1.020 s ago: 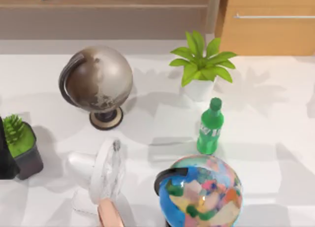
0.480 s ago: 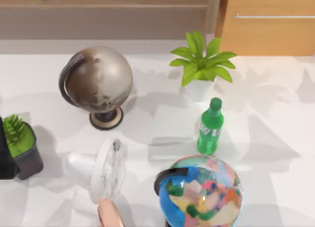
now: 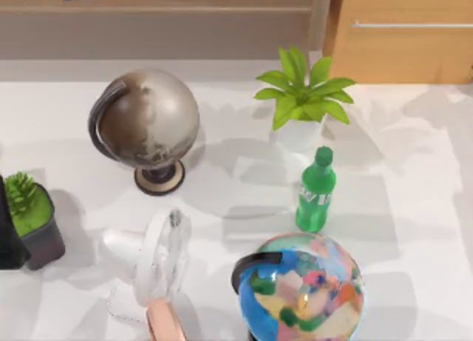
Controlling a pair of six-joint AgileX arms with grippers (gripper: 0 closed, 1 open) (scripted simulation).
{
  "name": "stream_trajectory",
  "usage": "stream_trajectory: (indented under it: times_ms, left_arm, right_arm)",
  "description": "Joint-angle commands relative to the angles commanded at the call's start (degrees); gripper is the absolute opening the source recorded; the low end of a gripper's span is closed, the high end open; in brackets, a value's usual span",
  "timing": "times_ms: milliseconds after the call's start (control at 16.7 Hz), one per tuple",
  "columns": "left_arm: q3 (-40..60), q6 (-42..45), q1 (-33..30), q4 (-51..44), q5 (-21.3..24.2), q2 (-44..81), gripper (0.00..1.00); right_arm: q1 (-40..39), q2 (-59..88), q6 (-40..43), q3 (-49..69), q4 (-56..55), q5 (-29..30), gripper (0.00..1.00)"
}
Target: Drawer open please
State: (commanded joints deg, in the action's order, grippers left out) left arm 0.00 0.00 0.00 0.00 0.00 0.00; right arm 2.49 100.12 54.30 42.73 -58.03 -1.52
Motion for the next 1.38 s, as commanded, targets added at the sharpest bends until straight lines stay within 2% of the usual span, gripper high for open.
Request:
stream_trajectory:
  times_ms: [360,600,1020,1380]
  left_arm:
    - [0.0,0.0,0.0,0.0,0.0,0.0,1.0]
    - [0.0,0.0,0.0,0.0,0.0,0.0,1.0]
    - [0.0,0.0,0.0,0.0,0.0,0.0,1.0]
    - [0.0,0.0,0.0,0.0,0.0,0.0,1.0]
  right_arm:
    - [-8.52,19.51,24.38,7.85,-10.77,9.6,1.0]
    - [-11.99,26.68,33.6,10.89,-14.89,13.16,1.0]
    - [-12.28,27.62,34.89,11.33,-15.32,13.49,1.0]
    - [-11.84,30.53,34.99,17.75,-12.01,12.96,1.0]
